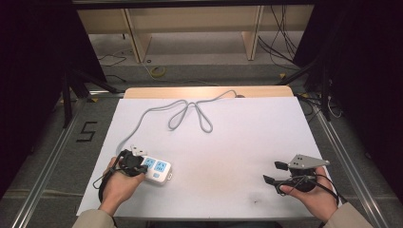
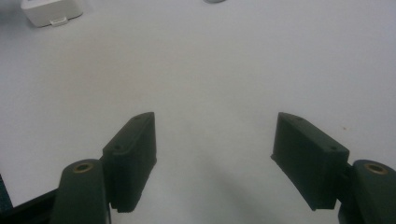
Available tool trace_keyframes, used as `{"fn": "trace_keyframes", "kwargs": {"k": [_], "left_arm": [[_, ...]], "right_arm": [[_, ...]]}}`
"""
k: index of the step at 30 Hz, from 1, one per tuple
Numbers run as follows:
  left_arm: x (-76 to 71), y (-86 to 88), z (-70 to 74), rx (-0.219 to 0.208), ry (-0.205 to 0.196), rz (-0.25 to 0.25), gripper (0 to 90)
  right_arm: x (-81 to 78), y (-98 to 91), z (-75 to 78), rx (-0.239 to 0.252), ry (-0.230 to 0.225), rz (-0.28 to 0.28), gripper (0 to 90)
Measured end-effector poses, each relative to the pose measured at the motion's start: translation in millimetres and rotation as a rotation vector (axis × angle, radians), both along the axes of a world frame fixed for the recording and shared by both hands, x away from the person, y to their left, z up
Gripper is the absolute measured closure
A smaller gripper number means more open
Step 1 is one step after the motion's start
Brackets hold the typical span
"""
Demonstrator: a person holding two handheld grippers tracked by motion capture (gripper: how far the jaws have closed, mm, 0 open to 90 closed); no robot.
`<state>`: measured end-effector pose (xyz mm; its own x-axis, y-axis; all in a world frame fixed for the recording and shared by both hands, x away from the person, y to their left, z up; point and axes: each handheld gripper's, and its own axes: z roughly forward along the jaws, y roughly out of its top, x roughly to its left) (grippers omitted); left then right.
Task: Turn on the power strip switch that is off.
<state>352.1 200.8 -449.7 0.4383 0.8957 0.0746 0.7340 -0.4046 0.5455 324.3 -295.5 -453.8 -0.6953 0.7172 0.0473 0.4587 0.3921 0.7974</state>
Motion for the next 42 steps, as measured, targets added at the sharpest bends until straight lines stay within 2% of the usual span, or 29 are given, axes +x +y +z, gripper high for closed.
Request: {"fn": "trace_keyframes", "kwargs": {"k": [9, 42], "left_arm": [[0.7, 0.4, 0.5, 0.001, 0.008, -0.002, 90.0], [-0.1, -1.6, -0.8, 0.017, -0.002, -0.003, 90.0]], "right_arm": [[-0.2, -0.3, 0.3, -0.001, -0.001, -0.001, 30.6], [-0.4, -0.1, 0.1, -0.001, 0.0, 0.0, 30.7]]}}
